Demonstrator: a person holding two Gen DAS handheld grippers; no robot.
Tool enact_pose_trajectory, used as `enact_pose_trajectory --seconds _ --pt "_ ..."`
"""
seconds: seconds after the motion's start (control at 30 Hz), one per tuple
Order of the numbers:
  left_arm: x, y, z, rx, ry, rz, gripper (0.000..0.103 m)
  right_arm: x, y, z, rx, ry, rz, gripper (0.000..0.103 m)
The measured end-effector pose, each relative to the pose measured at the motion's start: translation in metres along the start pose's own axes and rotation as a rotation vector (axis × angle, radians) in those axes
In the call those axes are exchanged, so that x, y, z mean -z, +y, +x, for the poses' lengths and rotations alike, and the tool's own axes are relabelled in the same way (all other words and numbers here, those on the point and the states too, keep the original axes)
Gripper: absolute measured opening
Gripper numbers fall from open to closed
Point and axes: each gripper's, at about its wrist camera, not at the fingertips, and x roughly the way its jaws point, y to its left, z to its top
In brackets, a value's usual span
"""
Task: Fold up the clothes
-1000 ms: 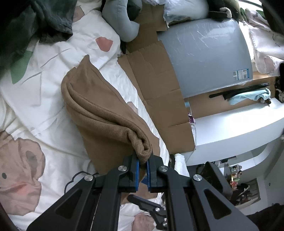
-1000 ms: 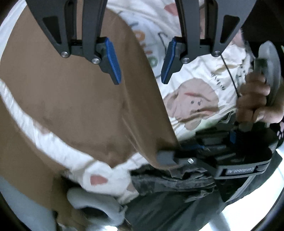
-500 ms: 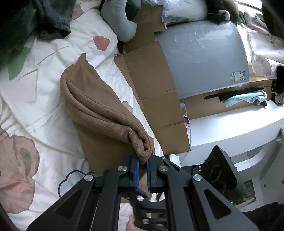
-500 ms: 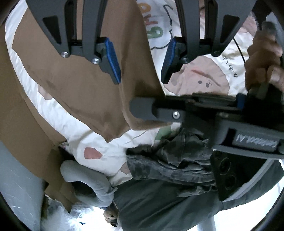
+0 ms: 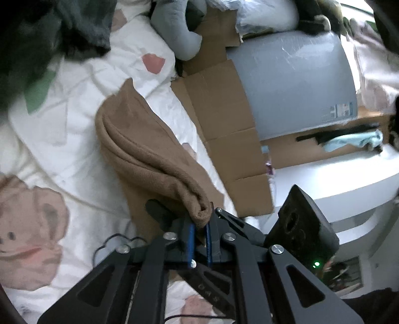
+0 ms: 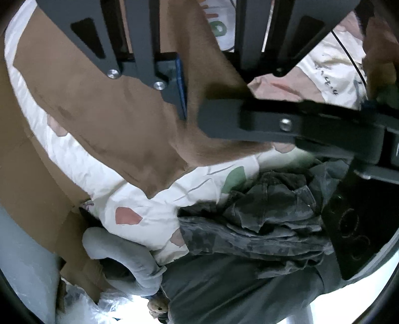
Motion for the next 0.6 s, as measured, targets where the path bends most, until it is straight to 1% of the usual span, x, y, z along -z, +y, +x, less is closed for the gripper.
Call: enact_pose_trajectory --seconds 0.1,0.2,0.27,0.3,0.33,0.37,0.4,0.43,0.53,0.6 --pt "-0.003 -0.006 -0.011 -0.029 0.004 0.004 0.007 -0.001 0.003 -0.006 -0.026 -0.022 -0.012 0.011" --pt "-0.005 -0.006 -0.018 -0.038 0.008 -0.005 0.009 -0.003 0.005 -0.008 -0.04 -0.029 -0.016 0.009" --pt "-0.006 -0.006 -0.022 -0.041 0.006 -0.012 0.019 -0.003 0.005 -0.008 -0.043 -0.024 -0.013 0.008" --pt "-0.006 -0.006 -0.026 -0.038 -0.009 -0.012 0.03 -0.004 0.004 -0.008 -0.044 -0.022 -0.012 0.007" --pt "-0.007 -0.005 -0.029 -0.036 -0.023 -0.012 0.049 -0.004 0.004 -0.007 -0.045 -0.019 -0.009 0.006" --pt "-0.008 -0.004 -0.031 -0.035 -0.036 -0.011 0.06 -0.003 0.002 -0.006 -0.046 -0.013 -0.001 0.006" --pt "-0.009 -0.003 -0.033 -0.033 -0.049 -0.01 0.074 -0.002 0.0 -0.005 -0.048 -0.009 0.007 0.006" --pt "-0.01 -0.001 -0.034 -0.034 -0.058 -0.014 0.077 -0.001 -0.002 -0.004 -0.05 -0.006 0.014 0.006" --pt "-0.016 0.017 -0.03 -0.049 -0.063 -0.057 0.077 0.001 -0.005 -0.005 -0.058 -0.008 0.018 0.006" --pt "-0.018 0.032 -0.024 -0.039 -0.048 -0.096 0.077 0.001 -0.006 -0.004 -0.062 -0.004 0.02 0.006"
